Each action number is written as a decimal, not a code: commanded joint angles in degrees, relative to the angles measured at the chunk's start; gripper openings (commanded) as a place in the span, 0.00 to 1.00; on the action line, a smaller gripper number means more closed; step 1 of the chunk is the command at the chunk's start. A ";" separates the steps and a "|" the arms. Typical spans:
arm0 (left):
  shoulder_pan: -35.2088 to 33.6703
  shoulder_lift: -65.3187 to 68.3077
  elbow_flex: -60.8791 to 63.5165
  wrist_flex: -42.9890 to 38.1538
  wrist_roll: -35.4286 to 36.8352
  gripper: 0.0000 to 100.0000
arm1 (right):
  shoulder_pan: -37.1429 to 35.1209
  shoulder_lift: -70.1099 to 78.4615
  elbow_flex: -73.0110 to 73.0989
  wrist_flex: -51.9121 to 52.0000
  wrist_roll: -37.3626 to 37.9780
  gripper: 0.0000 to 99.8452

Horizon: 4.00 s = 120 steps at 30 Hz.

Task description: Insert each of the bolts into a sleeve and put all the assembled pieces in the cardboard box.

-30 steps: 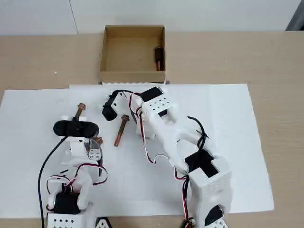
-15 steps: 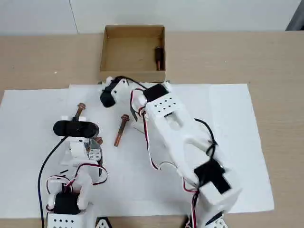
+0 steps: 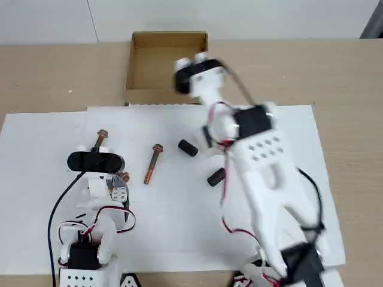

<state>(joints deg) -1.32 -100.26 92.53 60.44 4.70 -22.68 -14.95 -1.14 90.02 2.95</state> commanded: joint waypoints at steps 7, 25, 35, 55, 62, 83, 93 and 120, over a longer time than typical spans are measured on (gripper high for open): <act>0.09 -0.53 -0.40 -0.18 -0.35 0.01 | 10.86 -18.86 0.00 7.52 -7.82 0.00; 0.09 0.44 -21.32 11.16 -0.44 0.01 | 19.47 -55.96 41.41 -3.12 -9.93 0.00; 0.18 31.03 -47.69 15.91 -1.58 0.01 | 19.47 -64.13 49.49 -7.60 -10.02 0.00; 8.53 84.75 -88.13 38.59 -1.76 0.01 | 19.47 -83.47 57.93 -8.04 -9.85 0.00; 11.87 97.85 -94.46 38.68 -1.76 0.01 | 19.47 -84.00 57.93 -8.04 -9.85 0.00; 11.43 120.62 -104.22 34.11 -6.59 0.10 | 19.47 -84.09 57.93 -8.04 -9.85 0.00; 10.37 125.80 -104.22 28.92 -8.35 0.10 | 19.47 -84.09 57.93 -8.04 -9.85 0.00; 11.78 123.78 -105.19 30.51 -5.89 0.01 | 19.30 -84.09 57.49 -8.13 -9.76 0.00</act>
<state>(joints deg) 10.29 29.58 -11.21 88.84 -1.63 -3.69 -99.16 57.05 83.34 -6.64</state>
